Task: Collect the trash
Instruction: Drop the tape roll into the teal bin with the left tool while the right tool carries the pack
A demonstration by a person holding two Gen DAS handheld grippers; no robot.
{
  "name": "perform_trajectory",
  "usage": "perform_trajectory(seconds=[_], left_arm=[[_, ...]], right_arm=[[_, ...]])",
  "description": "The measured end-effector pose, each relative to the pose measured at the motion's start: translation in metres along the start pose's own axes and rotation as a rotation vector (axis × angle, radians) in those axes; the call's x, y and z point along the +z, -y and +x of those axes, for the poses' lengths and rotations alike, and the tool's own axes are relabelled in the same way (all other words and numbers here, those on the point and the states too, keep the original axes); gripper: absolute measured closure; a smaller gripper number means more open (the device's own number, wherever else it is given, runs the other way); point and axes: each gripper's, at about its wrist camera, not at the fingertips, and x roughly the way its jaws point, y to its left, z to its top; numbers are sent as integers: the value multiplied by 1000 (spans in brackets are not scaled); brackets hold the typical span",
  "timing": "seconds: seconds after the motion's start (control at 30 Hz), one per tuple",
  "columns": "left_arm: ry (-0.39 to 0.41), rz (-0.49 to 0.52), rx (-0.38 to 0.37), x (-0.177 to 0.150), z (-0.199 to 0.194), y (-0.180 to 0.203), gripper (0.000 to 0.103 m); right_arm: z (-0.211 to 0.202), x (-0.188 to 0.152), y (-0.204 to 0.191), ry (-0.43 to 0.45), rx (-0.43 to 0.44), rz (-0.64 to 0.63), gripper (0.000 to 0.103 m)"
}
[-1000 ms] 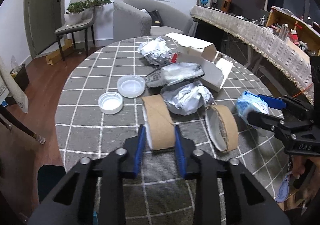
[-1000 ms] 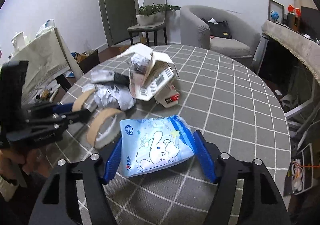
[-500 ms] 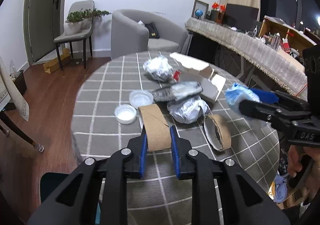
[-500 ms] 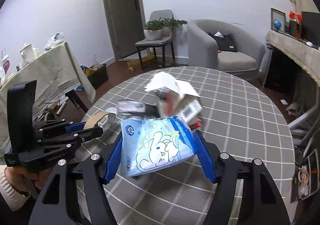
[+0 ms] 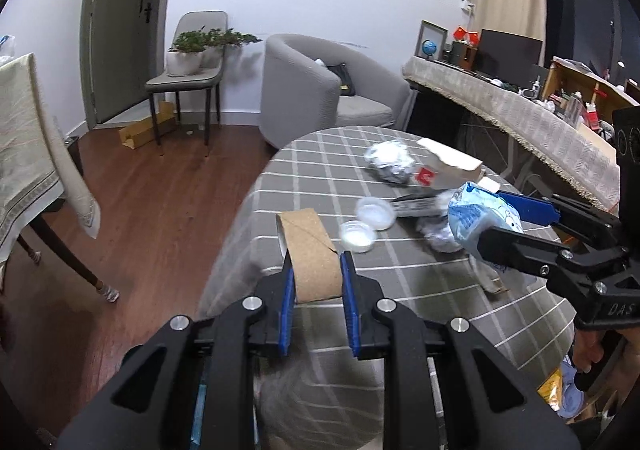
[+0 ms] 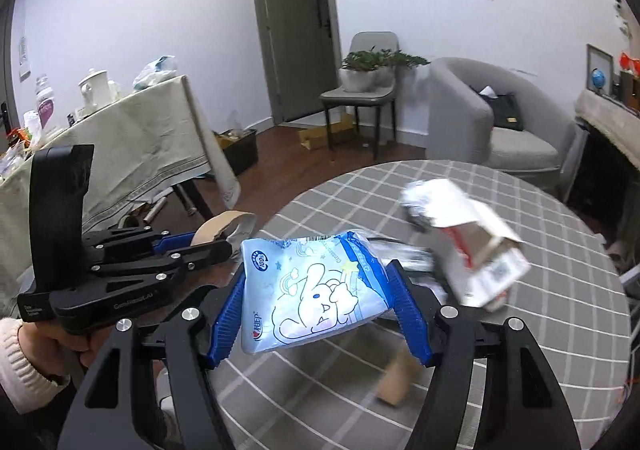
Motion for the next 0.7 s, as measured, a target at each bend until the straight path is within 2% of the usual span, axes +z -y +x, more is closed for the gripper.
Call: perform_trajectory(seconds=[0.37,0.7], left_arm=[[-57,-34,76,-17,-10,-61,80],[-230,-110,118,-48,0,-124,80]], right_arm=[[40,16,-49,-12,70,-36,34],[74,23,-92,-37,130,-65,34]])
